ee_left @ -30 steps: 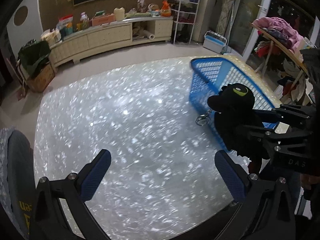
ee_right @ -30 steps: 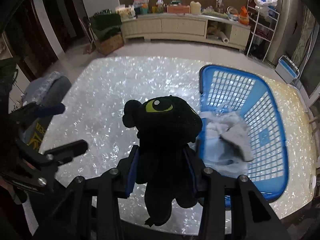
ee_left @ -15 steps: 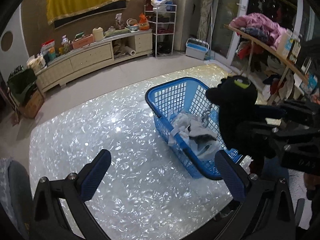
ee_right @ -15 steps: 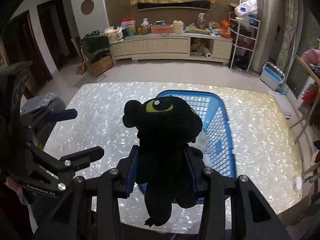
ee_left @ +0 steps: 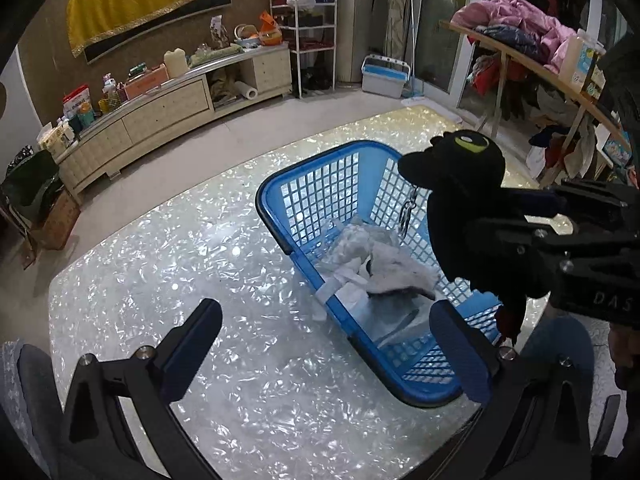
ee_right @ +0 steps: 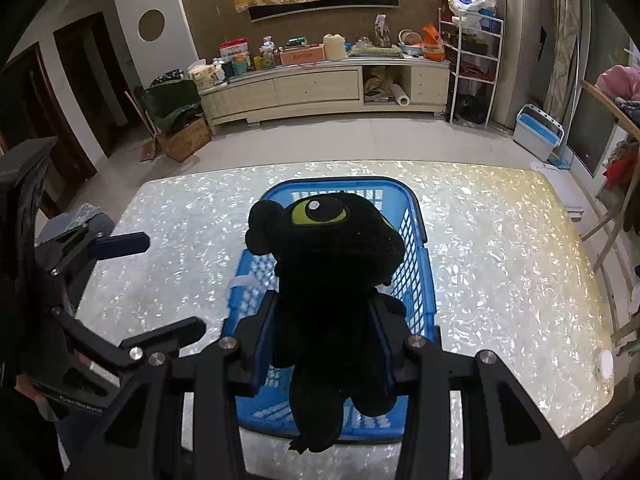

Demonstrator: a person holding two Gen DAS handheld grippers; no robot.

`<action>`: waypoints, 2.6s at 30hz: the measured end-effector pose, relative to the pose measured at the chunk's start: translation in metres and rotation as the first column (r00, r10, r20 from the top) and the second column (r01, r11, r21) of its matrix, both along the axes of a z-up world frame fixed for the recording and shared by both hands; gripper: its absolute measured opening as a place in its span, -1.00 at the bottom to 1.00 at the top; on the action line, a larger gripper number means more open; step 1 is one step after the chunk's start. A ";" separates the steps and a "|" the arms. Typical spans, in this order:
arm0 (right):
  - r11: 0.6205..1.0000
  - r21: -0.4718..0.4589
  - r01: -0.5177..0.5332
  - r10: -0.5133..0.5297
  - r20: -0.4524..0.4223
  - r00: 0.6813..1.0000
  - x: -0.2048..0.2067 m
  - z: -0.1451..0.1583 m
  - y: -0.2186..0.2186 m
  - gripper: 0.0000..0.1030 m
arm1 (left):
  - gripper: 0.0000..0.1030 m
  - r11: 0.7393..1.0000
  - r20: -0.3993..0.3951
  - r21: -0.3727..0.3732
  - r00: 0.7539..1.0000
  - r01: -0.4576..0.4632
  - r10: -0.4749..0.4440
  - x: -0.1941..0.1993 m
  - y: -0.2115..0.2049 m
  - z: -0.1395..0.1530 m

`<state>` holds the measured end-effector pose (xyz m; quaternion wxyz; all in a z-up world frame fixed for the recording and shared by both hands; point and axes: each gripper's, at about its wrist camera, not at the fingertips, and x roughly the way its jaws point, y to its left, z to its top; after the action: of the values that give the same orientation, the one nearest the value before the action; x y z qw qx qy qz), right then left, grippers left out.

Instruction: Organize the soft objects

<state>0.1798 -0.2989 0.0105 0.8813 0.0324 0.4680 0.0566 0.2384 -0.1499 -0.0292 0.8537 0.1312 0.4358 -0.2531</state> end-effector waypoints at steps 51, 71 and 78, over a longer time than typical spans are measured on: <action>0.998 -0.051 0.031 -0.025 0.110 0.994 -0.075 0.027 0.052 0.99 | 1.00 0.979 0.107 -0.174 0.986 -0.109 0.129 -0.060 0.065 0.037; 0.988 -0.119 0.095 -0.073 0.177 0.982 -0.107 0.044 0.080 0.99 | 1.00 0.973 0.189 -0.200 0.970 -0.113 0.151 -0.100 0.090 0.060; 0.987 -0.124 0.098 -0.075 0.180 0.981 -0.111 0.046 0.081 0.99 | 1.00 0.971 0.173 -0.209 0.973 -0.115 0.152 -0.099 0.093 0.056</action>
<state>0.0687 -0.2182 0.0566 0.9208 -0.0108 0.3898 -0.0102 0.1396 -0.0572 0.0269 0.9149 0.0392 0.3340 -0.2233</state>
